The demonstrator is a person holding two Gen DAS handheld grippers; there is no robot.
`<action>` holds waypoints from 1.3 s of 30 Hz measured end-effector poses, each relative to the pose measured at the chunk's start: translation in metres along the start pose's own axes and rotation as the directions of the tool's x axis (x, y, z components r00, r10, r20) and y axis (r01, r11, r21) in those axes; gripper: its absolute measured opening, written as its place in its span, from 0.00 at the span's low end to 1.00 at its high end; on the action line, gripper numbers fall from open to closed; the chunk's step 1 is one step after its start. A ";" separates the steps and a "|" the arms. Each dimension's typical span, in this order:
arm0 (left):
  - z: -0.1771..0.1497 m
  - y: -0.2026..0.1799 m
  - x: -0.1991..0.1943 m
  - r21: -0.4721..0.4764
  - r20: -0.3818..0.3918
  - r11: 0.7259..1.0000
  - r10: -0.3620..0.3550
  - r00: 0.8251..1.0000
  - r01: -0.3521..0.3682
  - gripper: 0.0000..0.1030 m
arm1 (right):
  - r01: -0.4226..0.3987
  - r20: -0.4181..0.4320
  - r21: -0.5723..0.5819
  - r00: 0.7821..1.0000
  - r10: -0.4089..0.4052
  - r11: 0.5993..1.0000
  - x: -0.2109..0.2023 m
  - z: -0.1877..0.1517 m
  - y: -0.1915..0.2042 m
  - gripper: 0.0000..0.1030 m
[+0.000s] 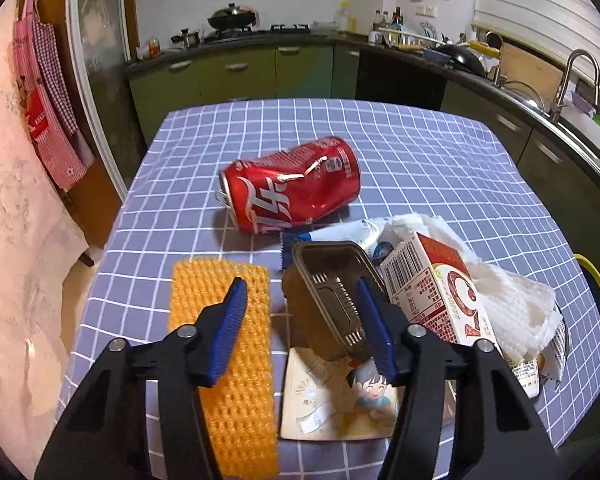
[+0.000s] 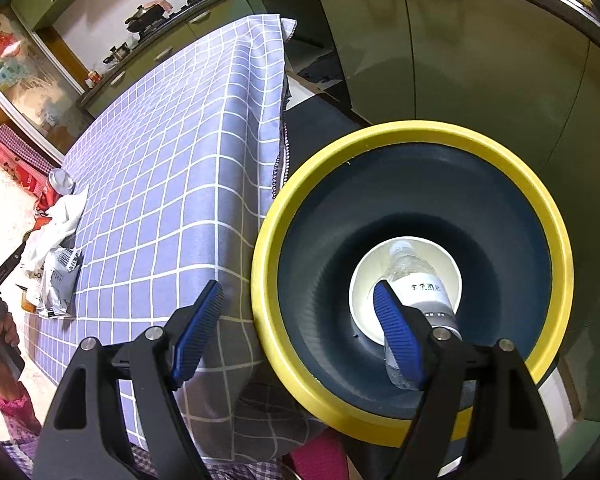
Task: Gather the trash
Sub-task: 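Grasp the brown plastic tray with the left gripper, then carry the brown tray over the bin and open the left gripper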
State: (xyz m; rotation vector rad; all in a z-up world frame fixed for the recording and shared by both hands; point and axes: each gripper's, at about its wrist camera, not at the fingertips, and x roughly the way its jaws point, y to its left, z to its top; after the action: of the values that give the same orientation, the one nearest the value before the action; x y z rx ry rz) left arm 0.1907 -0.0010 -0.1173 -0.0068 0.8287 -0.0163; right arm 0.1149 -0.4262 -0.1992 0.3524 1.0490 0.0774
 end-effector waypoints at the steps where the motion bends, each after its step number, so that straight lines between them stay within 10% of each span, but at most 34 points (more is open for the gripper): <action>1: 0.001 -0.001 0.004 0.001 -0.009 1.000 -0.006 1.000 0.006 0.51 | 0.000 0.001 -0.001 1.000 0.000 1.000 -0.001 0.000 0.001 0.71; 11: 0.006 -0.002 0.024 -0.016 -0.051 0.999 -0.033 0.998 0.033 0.12 | -0.005 0.007 0.006 1.000 0.005 1.000 -0.005 -0.001 -0.002 0.71; 28: 0.019 0.012 -0.032 0.002 0.112 0.992 0.127 0.986 -0.128 0.11 | 0.004 0.036 0.021 0.999 -0.005 1.000 -0.016 -0.001 -0.007 0.71; 39: 0.023 -0.095 -0.086 0.188 0.172 0.973 -0.165 0.971 0.132 0.11 | 0.049 0.090 0.052 0.994 -0.053 0.997 -0.036 -0.012 -0.021 0.71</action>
State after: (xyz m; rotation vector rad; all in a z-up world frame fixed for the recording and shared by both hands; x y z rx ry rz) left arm 0.1482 -0.0941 -0.0369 0.0940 0.6348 -0.2279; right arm 0.0842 -0.4515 -0.1815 0.3706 0.9696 -0.0108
